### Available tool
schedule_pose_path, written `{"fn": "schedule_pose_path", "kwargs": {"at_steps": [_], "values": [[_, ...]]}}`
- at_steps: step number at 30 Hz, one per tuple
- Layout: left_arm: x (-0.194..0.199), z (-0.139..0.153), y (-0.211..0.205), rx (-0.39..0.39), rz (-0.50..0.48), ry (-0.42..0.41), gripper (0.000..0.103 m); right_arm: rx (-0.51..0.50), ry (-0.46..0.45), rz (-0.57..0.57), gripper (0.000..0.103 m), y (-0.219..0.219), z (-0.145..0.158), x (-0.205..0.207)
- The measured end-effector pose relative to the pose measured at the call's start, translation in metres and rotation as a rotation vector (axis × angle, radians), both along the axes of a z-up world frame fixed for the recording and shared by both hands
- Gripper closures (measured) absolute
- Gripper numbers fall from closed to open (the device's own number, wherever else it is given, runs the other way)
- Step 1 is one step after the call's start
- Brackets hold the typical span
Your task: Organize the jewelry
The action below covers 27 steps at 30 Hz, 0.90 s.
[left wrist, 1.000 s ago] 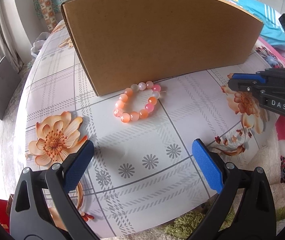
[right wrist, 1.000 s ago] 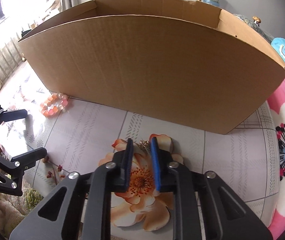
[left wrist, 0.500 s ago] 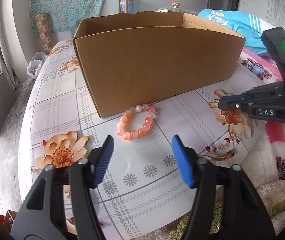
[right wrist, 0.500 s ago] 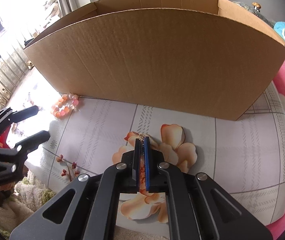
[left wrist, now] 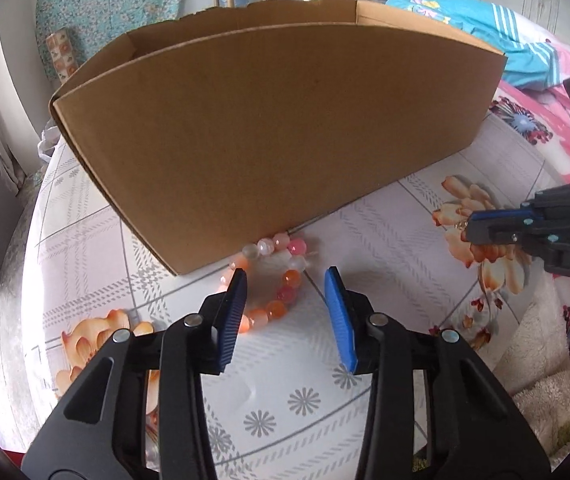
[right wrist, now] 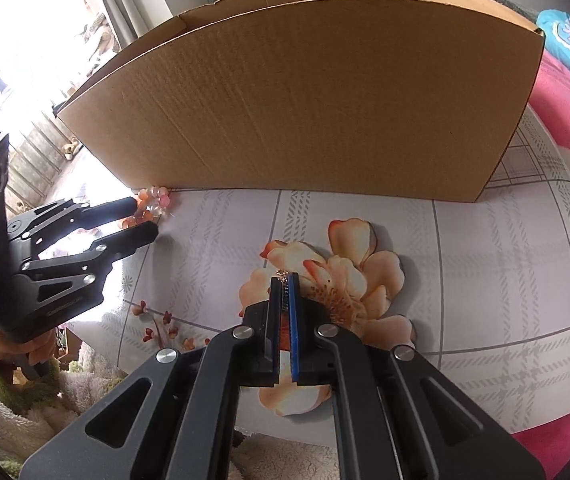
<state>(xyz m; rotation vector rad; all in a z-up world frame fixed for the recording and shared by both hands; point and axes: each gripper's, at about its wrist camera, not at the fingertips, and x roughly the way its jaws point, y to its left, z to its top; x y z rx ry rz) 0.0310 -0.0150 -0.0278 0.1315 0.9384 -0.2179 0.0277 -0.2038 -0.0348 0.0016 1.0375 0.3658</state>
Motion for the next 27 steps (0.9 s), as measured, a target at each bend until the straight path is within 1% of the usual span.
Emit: {"fn": "schedule_pose_path", "kwargs": {"at_steps": [4, 7, 8, 9, 13, 18, 20, 22, 23, 24, 26, 27], "values": [[0.003, 0.001, 0.000, -0.005, 0.014, 0.005, 0.066, 0.012, -0.003, -0.006, 0.099, -0.008, 0.002, 0.001], [0.002, 0.002, -0.001, -0.002, 0.023, 0.001, 0.083, 0.018, -0.003, -0.010, 0.099, -0.004, 0.001, -0.002], [0.001, 0.002, -0.002, 0.000, 0.024, 0.002, 0.092, 0.018, -0.003, -0.010, 0.099, -0.004, 0.001, -0.002], [-0.001, 0.003, 0.000, -0.001, 0.026, 0.003, 0.095, 0.018, -0.004, -0.009, 0.099, -0.005, 0.000, -0.002], [-0.009, 0.003, 0.005, -0.037, 0.042, 0.028, 0.095, 0.013, -0.005, -0.007, 0.099, -0.006, 0.000, -0.002], [-0.031, 0.005, 0.012, -0.102, 0.051, 0.069, 0.095, 0.011, -0.008, -0.012, 0.099, -0.001, 0.001, -0.003], [-0.038, 0.005, 0.013, -0.112, 0.050, 0.075, 0.094, 0.013, -0.007, -0.015, 0.099, 0.000, 0.002, -0.004], [-0.044, 0.004, 0.012, -0.105, 0.041, 0.071, 0.094, 0.015, -0.005, -0.017, 0.099, 0.000, 0.002, -0.004], [-0.045, 0.004, 0.011, -0.097, 0.034, 0.068, 0.092, 0.017, -0.004, -0.018, 0.099, 0.000, 0.002, -0.003], [-0.046, 0.004, 0.010, -0.093, 0.029, 0.067, 0.086, 0.017, -0.004, -0.018, 0.099, -0.001, 0.002, -0.003], [-0.046, 0.005, 0.010, -0.088, 0.027, 0.069, 0.079, 0.014, -0.005, -0.017, 0.099, 0.000, 0.003, -0.003], [-0.044, 0.005, 0.009, -0.088, 0.027, 0.067, 0.079, 0.014, -0.006, -0.019, 0.099, 0.000, 0.003, -0.003]]}}
